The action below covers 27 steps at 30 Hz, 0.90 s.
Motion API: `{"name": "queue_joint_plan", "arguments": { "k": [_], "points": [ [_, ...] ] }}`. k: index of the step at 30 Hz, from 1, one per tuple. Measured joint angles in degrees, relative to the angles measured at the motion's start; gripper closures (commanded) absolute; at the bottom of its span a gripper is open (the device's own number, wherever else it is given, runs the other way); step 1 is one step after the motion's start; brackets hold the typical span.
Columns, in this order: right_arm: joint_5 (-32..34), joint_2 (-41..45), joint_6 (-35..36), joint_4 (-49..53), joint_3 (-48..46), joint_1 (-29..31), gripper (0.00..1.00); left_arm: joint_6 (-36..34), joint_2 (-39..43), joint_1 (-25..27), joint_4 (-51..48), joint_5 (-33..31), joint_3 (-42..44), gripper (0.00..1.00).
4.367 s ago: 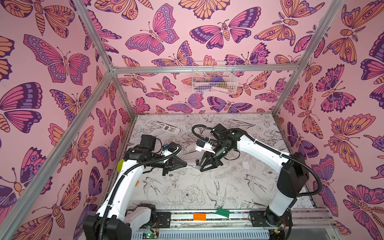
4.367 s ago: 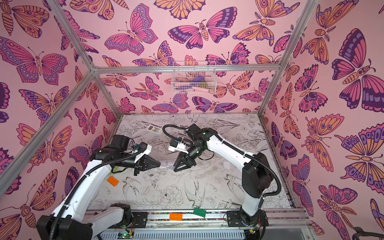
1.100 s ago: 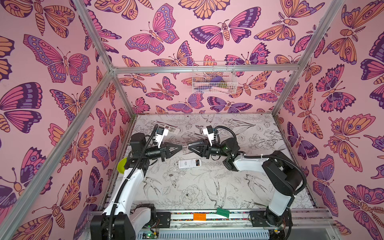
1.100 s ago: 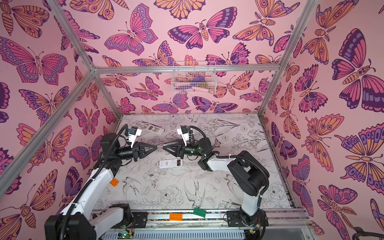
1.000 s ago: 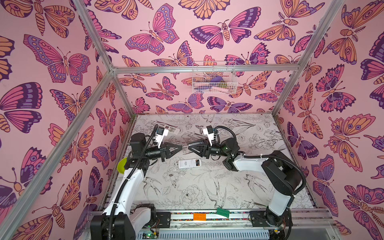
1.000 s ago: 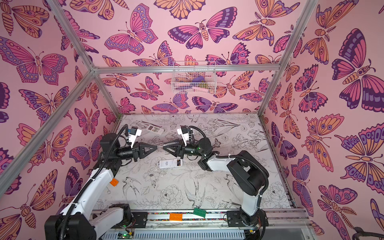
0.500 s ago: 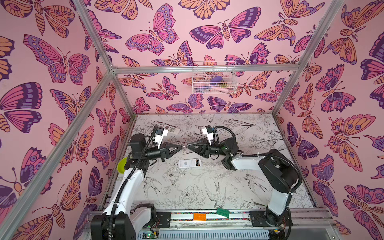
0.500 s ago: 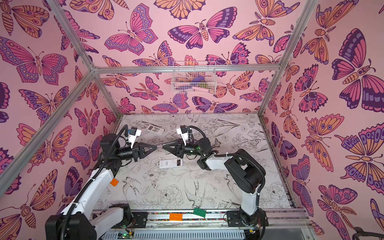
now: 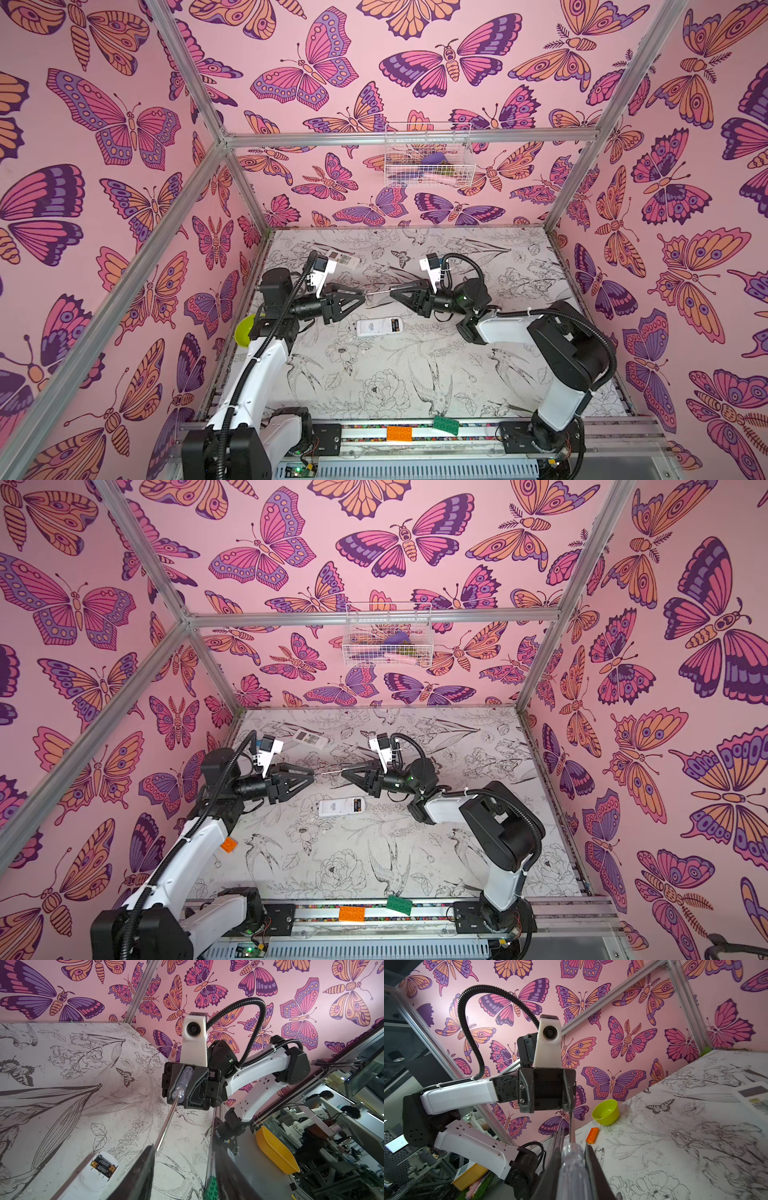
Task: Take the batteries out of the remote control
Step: 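Lower the left gripper over the opened remote while the right gripper tilts the screwdriver down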
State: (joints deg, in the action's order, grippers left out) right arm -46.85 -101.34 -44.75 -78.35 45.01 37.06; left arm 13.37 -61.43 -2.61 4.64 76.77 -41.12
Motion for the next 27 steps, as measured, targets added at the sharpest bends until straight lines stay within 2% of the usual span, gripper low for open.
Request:
{"name": "queue_joint_plan", "arguments": {
  "k": [5, 7, 10, 12, 15, 20, 25, 27],
  "points": [
    [0.04, 4.79, 3.69, 4.11, -5.14, -3.85, 0.98, -10.12, 0.02, -0.81, -10.27, -1.25, -3.78, 0.50],
    [-0.31, 7.19, 6.23, 8.26, -5.92, -4.90, 0.98, -15.82, -0.22, -0.79, -16.52, -3.04, -6.80, 0.46],
    [-0.50, 13.22, 13.46, 19.63, -6.10, -5.57, 0.98, -25.14, -1.05, -0.46, -25.57, -6.91, -12.07, 0.35],
    [-0.50, 18.49, 20.59, 29.59, -5.64, -5.57, 0.98, -31.43, -1.51, 0.26, -30.36, -10.36, -14.58, 0.21],
    [-0.02, 23.78, 30.51, 44.19, -3.30, -5.55, 0.98, -38.82, -2.58, 1.70, -35.65, -15.41, -16.26, 0.07],
    [2.43, 28.55, 43.17, 62.29, -1.57, -5.57, 0.98, -48.70, -5.11, 4.55, -40.72, -23.74, -16.52, 0.05],
    [4.74, 29.57, 48.72, 70.01, -1.81, -5.57, 0.97, -57.18, -7.15, 8.26, -42.49, -29.51, -16.37, 0.04],
    [5.27, 29.55, 50.45, 71.73, -2.34, -5.57, 0.97, -60.22, -8.11, 9.57, -42.84, -31.10, -16.20, 0.00]
  ]
}}
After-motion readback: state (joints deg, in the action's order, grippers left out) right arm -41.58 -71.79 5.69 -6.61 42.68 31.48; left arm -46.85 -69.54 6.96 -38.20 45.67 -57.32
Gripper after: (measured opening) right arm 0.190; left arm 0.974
